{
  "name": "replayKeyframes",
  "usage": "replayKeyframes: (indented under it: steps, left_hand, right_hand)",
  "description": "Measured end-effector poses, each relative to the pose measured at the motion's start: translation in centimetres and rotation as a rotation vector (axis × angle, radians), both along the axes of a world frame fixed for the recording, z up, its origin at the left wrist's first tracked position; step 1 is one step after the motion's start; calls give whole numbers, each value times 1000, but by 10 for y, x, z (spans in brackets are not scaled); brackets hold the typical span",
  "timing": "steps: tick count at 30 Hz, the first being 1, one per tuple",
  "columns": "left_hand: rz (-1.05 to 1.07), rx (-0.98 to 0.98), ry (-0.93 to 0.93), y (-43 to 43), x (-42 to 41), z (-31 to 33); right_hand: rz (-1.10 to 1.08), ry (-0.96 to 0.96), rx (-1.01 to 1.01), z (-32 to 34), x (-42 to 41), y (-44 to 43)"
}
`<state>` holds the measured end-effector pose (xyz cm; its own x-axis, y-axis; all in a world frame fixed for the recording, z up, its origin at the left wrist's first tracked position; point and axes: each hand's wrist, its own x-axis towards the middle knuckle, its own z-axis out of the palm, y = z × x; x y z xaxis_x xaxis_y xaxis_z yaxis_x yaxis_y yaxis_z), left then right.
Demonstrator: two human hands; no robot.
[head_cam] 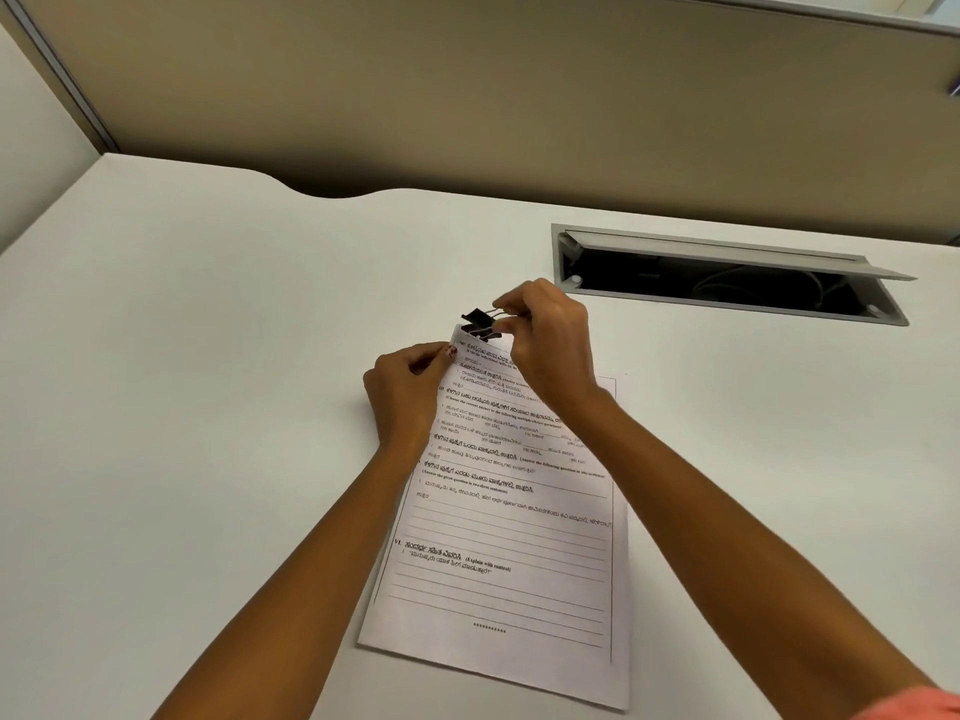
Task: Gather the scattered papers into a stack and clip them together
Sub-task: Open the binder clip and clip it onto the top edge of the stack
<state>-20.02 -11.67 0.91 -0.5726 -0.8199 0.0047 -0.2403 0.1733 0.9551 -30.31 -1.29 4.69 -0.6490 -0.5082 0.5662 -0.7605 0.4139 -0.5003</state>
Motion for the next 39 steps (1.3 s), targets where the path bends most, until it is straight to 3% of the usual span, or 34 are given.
replayKeyframes:
  steps: [3,9,15,26,32,36,39]
  left_hand:
    - [21,3,54,3,2,-3]
    - [33,-101,132,6,5,-10]
    - [21,-153,177,7,6,-10]
    - [26,-157,181,6,6,-14]
    - [45,-132,179,5,6,-14]
    - [59,-104,185,5,7,-14]
    - [87,-44,211,5,10,-14]
  right_hand:
    - [32,-9,81,2,-11,-3]
    - [128,-245,250,16,-29,-6]
    - [198,-366,336,24,-39,-12]
    - [339,-434,459,29,-42,-13]
    - [292,-503,243,15,-31,0]
    - [127,-498,-51,4,-12,18]
    - [-9,-401,-153,-9,8,35]
